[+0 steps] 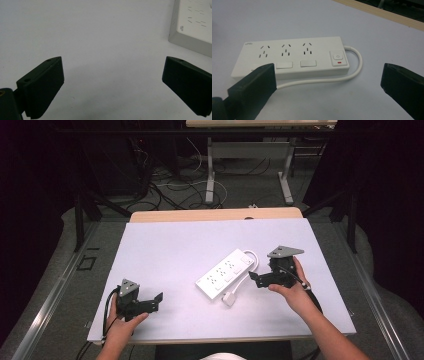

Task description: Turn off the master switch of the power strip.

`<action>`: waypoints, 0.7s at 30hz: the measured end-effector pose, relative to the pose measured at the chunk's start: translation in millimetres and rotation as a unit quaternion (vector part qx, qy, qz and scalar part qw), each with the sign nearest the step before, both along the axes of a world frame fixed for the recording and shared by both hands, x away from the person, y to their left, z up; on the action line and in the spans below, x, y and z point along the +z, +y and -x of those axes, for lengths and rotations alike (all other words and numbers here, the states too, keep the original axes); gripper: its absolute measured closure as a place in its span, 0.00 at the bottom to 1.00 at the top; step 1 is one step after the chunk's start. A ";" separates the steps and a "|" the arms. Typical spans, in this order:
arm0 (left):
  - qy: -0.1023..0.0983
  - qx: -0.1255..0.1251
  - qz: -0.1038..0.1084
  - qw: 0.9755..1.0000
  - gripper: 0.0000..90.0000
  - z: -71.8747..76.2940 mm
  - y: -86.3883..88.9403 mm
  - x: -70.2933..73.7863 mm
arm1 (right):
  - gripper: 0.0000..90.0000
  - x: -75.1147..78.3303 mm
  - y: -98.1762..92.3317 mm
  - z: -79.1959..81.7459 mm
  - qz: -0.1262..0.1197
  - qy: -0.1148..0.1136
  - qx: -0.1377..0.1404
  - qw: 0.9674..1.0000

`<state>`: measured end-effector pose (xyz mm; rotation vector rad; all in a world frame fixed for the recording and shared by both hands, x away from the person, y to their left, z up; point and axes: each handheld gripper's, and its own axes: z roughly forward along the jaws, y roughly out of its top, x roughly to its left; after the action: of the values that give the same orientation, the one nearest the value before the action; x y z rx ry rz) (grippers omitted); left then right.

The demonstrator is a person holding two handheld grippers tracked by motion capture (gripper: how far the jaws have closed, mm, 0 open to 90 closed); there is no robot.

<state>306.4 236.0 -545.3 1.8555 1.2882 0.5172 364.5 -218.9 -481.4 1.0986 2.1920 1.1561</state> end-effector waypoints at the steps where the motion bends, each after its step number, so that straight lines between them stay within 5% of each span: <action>1: 0.000 -0.001 -0.001 1.000 0.04 0.0 0.2 0.1 | 0.00 0.1 -1.8 1.9 -0.001 -0.001 -0.001 1.000; 21: 0.000 0.001 -0.001 1.000 0.04 0.0 -0.1 0.0 | 0.00 -4.1 -36.3 31.7 -0.017 -0.015 -0.020 1.000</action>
<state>306.4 235.9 -545.3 1.8572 1.2895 0.5196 332.8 -255.2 -485.6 1.1265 2.1257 1.1899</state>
